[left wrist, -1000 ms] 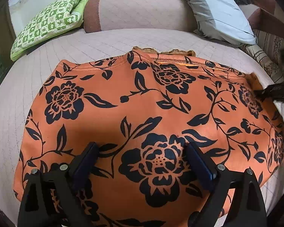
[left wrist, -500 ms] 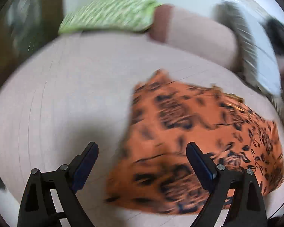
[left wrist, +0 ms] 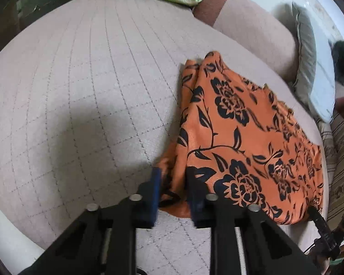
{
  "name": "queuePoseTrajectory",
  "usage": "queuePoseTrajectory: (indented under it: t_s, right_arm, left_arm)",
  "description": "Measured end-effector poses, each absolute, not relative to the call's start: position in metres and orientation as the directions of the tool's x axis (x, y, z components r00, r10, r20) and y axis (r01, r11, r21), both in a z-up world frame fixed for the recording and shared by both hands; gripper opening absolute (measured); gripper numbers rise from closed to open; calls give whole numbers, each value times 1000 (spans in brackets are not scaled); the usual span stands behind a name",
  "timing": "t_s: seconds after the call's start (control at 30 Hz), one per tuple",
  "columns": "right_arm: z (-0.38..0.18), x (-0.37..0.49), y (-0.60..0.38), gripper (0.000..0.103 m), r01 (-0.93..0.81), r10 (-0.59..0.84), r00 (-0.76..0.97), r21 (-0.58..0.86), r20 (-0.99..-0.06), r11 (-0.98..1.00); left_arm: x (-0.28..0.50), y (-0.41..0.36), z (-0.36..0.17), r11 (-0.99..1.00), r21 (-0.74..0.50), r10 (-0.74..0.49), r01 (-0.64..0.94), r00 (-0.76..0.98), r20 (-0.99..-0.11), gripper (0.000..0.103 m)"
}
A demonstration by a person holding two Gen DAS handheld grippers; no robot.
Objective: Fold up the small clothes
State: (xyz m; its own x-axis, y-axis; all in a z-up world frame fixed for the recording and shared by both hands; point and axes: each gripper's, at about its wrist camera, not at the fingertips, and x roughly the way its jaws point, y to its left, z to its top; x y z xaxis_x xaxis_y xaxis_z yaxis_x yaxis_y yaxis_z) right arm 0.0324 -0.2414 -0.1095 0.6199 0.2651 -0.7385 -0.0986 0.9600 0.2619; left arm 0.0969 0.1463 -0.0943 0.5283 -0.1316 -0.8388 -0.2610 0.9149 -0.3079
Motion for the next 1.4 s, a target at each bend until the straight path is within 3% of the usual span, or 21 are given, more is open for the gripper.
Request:
queuePoseTrajectory:
  t_s: [0.2,0.33,0.43,0.47,0.53,0.57,0.6,0.77,0.87,0.97,1.0,1.03,1.2,1.27,1.33,1.4]
  right_arm:
    - [-109,31,-249,79,-93,301,621,313,-724,945]
    - [-112,34,-253,79,-89,307,614,323,-727,942]
    - [-113,37,-255,79,-91,315,611,331,-726,939]
    - [-113,37,-255,79,-94,317,610,330,-727,939]
    - [-114,38,-255,79,-96,317,608,329,-728,940]
    - [-114,39,-255,79,-94,317,608,331,-728,939]
    - [-114,39,-255,79,-93,317,608,331,-728,939]
    - [-114,41,-253,80,-97,317,607,328,-729,940]
    - [-114,43,-252,82,-101,320,606,329,-728,939]
    - [-114,44,-252,82,-108,323,605,327,-728,939]
    - [-114,45,-252,82,-110,325,605,328,-727,938]
    - [-114,45,-253,82,-111,327,605,330,-726,937]
    - [-114,47,-250,83,-115,326,606,326,-726,938]
    - [-115,48,-250,83,-118,327,605,324,-726,939]
    - [-115,48,-250,83,-118,327,605,325,-726,938]
    - [-116,47,-252,83,-122,334,605,331,-722,936]
  left_arm:
    - [78,148,-64,911,-322,-114,-258,592,-798,9]
    - [74,143,-109,913,-253,-72,-321,485,-872,9]
    - [73,144,-102,904,-277,-78,-327,511,-856,10]
    - [75,141,-95,911,-272,-81,-309,512,-855,18]
    - [80,139,-83,926,-265,-88,-270,529,-844,43]
    - [86,139,-75,931,-270,-93,-245,556,-826,63]
    - [93,140,-68,934,-263,-81,-241,575,-814,67]
    - [152,143,-58,954,-233,-81,-190,585,-807,64]
    - [198,143,-74,971,-165,-52,-175,518,-854,33]
    - [220,151,-93,958,-185,-68,-219,451,-890,29]
    - [220,152,-91,957,-188,-66,-220,466,-882,14]
    - [218,152,-85,962,-178,-56,-208,488,-871,10]
    - [183,157,-62,954,-206,-26,-220,621,-784,7]
    - [192,167,-96,936,-222,-42,-273,540,-841,8]
    - [190,174,-104,918,-262,-62,-298,544,-837,12]
    - [184,177,-92,911,-281,-68,-302,562,-824,22]
